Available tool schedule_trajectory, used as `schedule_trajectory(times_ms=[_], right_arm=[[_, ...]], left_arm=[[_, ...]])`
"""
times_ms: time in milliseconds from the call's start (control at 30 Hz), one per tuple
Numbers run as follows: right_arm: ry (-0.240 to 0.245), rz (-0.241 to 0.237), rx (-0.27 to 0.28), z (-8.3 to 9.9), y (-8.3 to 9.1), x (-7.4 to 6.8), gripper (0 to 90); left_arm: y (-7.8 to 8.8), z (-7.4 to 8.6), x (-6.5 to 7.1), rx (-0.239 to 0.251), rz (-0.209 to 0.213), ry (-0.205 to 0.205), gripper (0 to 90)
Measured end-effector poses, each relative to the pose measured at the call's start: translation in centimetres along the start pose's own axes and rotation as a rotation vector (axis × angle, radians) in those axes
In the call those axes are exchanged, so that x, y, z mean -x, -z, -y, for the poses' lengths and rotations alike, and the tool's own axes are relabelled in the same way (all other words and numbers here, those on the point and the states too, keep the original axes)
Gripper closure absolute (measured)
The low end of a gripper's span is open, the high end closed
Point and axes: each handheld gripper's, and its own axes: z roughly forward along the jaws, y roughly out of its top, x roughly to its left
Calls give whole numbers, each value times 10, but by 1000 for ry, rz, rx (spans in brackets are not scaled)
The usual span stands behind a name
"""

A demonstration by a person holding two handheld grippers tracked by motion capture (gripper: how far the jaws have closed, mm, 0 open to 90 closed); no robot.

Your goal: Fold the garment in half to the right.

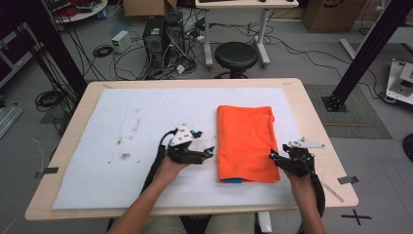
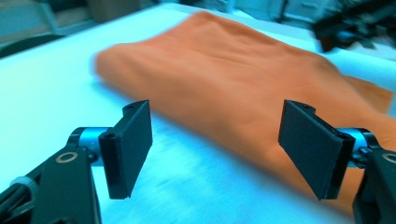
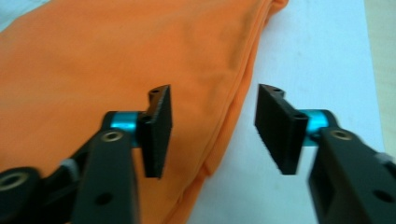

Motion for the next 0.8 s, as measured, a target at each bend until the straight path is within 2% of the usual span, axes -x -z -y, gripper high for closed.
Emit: schedule_trajectory(times_ms=[67, 167, 333, 400, 500, 567, 700, 800], right_arm=[[8, -19, -12, 6, 8, -2, 577], [27, -33, -48, 12, 12, -7, 607], [31, -50, -101, 22, 3, -11, 629], [35, -46, -129, 23, -2, -13, 700], [63, -37, -124, 23, 0, -14, 855], [76, -32, -119, 21, 4, -14, 866], [65, 13, -98, 16, 15, -9, 865], [58, 26, -138, 17, 10, -7, 849]], left_arm=[[16, 4, -14, 18, -42, 18, 261], [40, 11, -36, 43, -106, 50, 261], [78, 21, -67, 69, -197, 98, 260], [91, 25, -76, 76, -229, 113, 260], [109, 32, -89, 73, -273, 131, 253], [118, 36, -96, 50, -290, 148, 237], [133, 45, -102, 56, -323, 156, 233], [139, 52, -104, 60, -340, 172, 232]])
